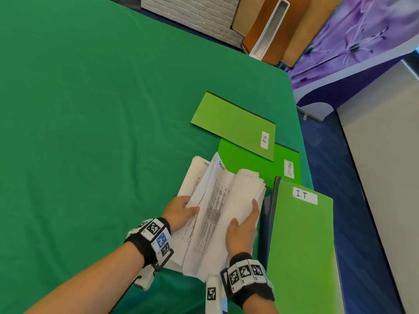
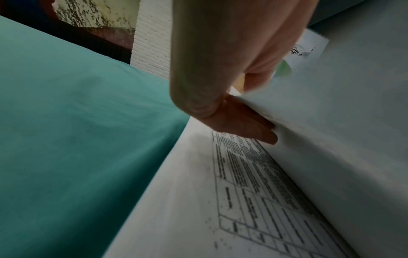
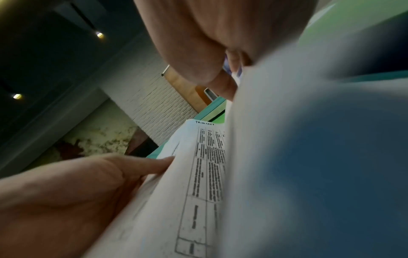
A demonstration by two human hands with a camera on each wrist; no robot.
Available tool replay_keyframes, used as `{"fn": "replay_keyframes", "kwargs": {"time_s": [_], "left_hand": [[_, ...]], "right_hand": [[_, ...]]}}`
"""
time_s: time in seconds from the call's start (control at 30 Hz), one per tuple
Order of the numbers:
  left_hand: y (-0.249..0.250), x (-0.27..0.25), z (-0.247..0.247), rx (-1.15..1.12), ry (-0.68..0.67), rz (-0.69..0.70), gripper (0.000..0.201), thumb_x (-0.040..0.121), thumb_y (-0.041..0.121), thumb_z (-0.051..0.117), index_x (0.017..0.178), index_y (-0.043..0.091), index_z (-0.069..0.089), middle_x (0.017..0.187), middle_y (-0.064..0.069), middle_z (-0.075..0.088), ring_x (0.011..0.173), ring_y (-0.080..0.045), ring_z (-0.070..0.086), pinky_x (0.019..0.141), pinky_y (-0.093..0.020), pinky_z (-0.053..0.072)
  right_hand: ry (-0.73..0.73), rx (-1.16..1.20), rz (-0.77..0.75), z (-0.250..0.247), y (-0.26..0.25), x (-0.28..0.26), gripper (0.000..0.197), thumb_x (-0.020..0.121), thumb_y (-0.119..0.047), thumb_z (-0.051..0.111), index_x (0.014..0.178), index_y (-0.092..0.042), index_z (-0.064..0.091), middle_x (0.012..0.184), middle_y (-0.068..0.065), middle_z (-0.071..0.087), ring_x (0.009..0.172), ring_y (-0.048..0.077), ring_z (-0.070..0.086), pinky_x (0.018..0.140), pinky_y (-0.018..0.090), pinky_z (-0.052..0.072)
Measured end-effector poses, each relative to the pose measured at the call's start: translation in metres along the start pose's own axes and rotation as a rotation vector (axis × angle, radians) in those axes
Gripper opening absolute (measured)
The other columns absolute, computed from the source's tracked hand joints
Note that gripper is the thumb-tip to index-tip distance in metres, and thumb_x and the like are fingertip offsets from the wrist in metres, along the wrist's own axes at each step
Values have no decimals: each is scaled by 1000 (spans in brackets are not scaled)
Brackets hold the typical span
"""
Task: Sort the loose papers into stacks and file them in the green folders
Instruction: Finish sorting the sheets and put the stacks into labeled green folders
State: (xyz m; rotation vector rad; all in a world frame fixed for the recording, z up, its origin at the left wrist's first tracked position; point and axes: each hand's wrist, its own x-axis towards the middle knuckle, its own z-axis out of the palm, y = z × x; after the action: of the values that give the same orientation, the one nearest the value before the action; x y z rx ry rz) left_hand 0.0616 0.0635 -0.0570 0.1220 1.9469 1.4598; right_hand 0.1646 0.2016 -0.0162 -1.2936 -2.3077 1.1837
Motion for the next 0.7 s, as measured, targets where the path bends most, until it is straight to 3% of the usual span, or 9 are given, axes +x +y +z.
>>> {"fn": "replay_keyframes", "kwargs": {"time_s": [0.03, 0.07, 0.13, 0.2, 0.3, 0.37, 0.5, 0.6, 0.7], "left_hand": [[1, 0, 1, -11, -16, -3, 7, 91, 14, 66, 95, 9, 67, 97, -8, 72, 91, -25, 69, 85, -39, 56], [1, -1, 3, -19, -31, -13, 9, 90, 14, 67, 97, 9, 68, 98, -7, 73, 91, -23, 70, 86, -39, 56], [0, 0, 8, -16, -51, -16, 19, 84, 17, 74, 101, 11, 68, 98, -3, 73, 89, -19, 70, 86, -40, 56], [-1, 0, 13, 21, -53, -7, 34, 76, 28, 81, 105, 16, 68, 99, 3, 73, 91, -14, 69, 88, -38, 56], [0, -3, 18, 55, -47, 21, 44, 71, 42, 83, 107, 26, 64, 103, 9, 71, 95, -9, 66, 89, -33, 54], [2, -5, 21, 71, -54, 29, 44, 71, 44, 82, 107, 29, 61, 104, 10, 69, 96, -8, 64, 88, -31, 53], [0, -2, 21, 170, -17, 6, 58, 72, 54, 78, 116, 23, 56, 111, 6, 66, 100, -13, 62, 90, -34, 52], [-1, -2, 18, 191, 97, -25, 68, 75, 56, 74, 123, 18, 44, 114, 3, 63, 99, -18, 62, 89, -37, 53], [3, -5, 14, 196, 202, 59, 71, 80, 50, 72, 134, 25, 33, 129, -3, 53, 112, -23, 56, 96, -40, 48]], "right_hand": [[-32, -35, -46, 1, 0, 0, 64, 95, 0, 44, 147, -34, 26, 83, 2, 59, 76, 23, 58, 76, 30, 46], [-73, -77, -77, 3, -1, -1, 60, 94, 0, 42, 144, -32, 34, 91, 6, 64, 81, 23, 61, 78, 30, 47], [-137, -123, -96, 7, -2, 0, 36, 96, -5, 44, 124, -22, 59, 104, 4, 66, 95, 22, 62, 84, 27, 46], [-172, -68, -74, 8, -8, -3, 15, 99, -25, 50, 99, -25, 66, 91, -9, 65, 91, 11, 61, 80, 22, 41], [-197, -18, -95, 11, -11, -4, 23, 94, -50, 53, 90, -30, 63, 78, -20, 59, 79, -5, 55, 75, 18, 41], [-182, -57, -131, 12, -8, -2, 22, 95, -44, 54, 85, -27, 63, 74, -18, 58, 74, -1, 55, 67, 13, 40], [-85, -161, -155, 16, 7, 5, 37, 98, -32, 52, 73, -8, 65, 68, 3, 63, 68, 21, 58, 66, 32, 46], [-41, -123, -72, 12, 11, 10, 39, 95, -34, 57, 71, -5, 65, 65, 4, 62, 68, 23, 58, 65, 31, 45], [-13, -20, 46, 6, 14, 14, 39, 92, -34, 61, 71, -2, 65, 63, 3, 60, 65, 21, 55, 59, 28, 39]]}}
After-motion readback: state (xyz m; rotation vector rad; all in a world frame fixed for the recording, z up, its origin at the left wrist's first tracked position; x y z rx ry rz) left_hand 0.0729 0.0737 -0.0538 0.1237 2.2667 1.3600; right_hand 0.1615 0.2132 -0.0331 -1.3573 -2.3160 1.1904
